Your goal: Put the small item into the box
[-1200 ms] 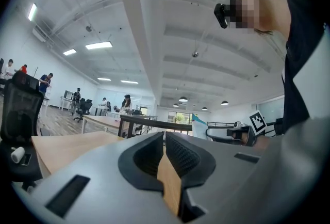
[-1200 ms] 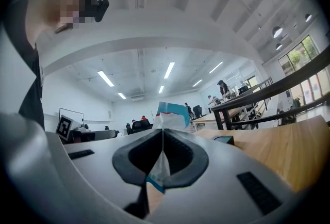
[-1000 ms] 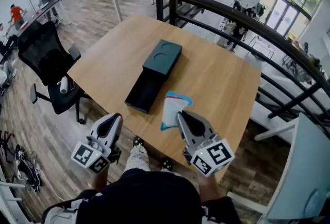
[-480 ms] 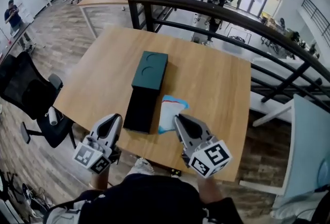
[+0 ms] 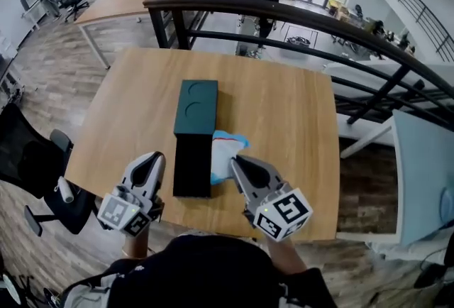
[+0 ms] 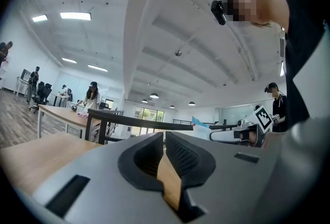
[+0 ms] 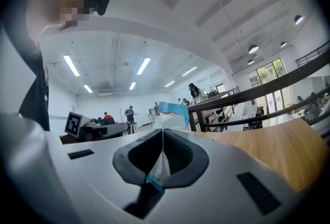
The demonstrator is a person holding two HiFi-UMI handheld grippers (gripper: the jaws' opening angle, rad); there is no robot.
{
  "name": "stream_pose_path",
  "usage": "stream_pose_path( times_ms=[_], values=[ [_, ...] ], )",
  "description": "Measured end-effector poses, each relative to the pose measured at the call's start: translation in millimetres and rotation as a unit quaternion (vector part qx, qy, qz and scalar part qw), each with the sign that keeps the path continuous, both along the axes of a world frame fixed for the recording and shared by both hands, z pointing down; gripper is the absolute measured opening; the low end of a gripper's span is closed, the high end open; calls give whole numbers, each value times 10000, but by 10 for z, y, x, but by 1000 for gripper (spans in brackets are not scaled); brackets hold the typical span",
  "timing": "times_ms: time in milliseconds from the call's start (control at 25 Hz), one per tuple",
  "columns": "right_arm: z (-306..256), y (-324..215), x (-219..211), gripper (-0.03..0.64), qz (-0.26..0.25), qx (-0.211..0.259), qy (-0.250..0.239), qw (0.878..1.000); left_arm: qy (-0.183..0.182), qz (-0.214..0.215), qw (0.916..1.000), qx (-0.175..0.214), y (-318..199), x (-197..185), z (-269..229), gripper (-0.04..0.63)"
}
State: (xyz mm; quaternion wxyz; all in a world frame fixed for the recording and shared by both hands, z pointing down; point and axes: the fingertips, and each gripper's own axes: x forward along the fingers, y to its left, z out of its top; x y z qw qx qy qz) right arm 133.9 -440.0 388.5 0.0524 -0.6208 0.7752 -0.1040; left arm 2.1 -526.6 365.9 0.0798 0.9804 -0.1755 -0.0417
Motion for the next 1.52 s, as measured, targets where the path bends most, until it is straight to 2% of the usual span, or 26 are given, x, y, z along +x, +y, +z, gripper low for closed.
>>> stream_pose_path(
  times_ms=[720,1200,1520],
  values=[
    [517,-618,-389,25,531,-481,-15,9974,68,630,9979,-124,-645,-256,241,25],
    [1027,-898,-483,25,549,-1303,4,9899,159,759,9967,-255,-884,-274,367,25],
    [1440,-1120,-572,25,429,-1935,90,9801,157,691,9971,-282,-1177,-333,438,25]
  ],
)
